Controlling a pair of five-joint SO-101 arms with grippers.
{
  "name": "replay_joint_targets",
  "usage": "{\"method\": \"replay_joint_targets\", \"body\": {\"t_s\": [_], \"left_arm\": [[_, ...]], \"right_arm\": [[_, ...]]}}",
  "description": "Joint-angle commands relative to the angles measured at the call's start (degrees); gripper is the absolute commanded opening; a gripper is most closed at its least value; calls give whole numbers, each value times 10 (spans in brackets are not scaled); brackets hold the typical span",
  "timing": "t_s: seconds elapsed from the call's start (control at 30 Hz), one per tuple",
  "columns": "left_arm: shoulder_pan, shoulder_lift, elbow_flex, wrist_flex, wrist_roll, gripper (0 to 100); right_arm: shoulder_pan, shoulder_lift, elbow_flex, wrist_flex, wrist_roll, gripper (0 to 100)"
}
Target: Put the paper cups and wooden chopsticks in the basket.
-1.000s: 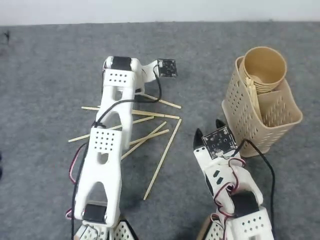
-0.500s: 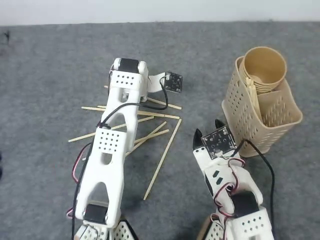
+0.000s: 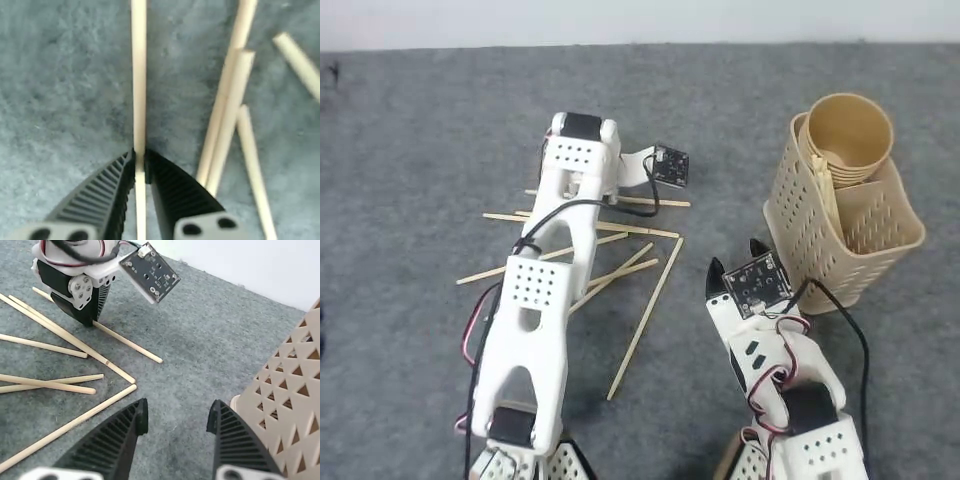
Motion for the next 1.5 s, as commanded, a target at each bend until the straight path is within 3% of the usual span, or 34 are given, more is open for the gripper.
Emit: {"method": "replay_joint_targets", "body": {"t_s": [0.0,0.17,0.4,0.53,0.73,0.83,1.0,1.1,1.2,1.47], "left_arm": [[20,-149,24,19,96,12],[35,-287,5,16,239,12],[91,-428,-76,3,505,12],[120,-459,-127,-58,541,12],[250,-495,-230,-22,571,13],[288,-490,-262,-68,709,13],[306,-468,-276,-119,1037,14],[316,-439,-275,-128,1166,14],[328,-395,-277,-144,1206,14],[392,-283,-277,-206,1185,13]], "right_arm": [[1,-5,7,-15,7,209],[1,-5,8,-15,7,209],[1,-5,9,-13,7,209],[1,-5,9,-12,7,209],[1,-5,9,-10,7,209],[1,-5,9,-10,7,209],[2,-5,9,-10,7,209],[2,-5,9,-10,7,209],[2,-5,9,-10,7,209],[3,-5,9,-11,8,209]]}}
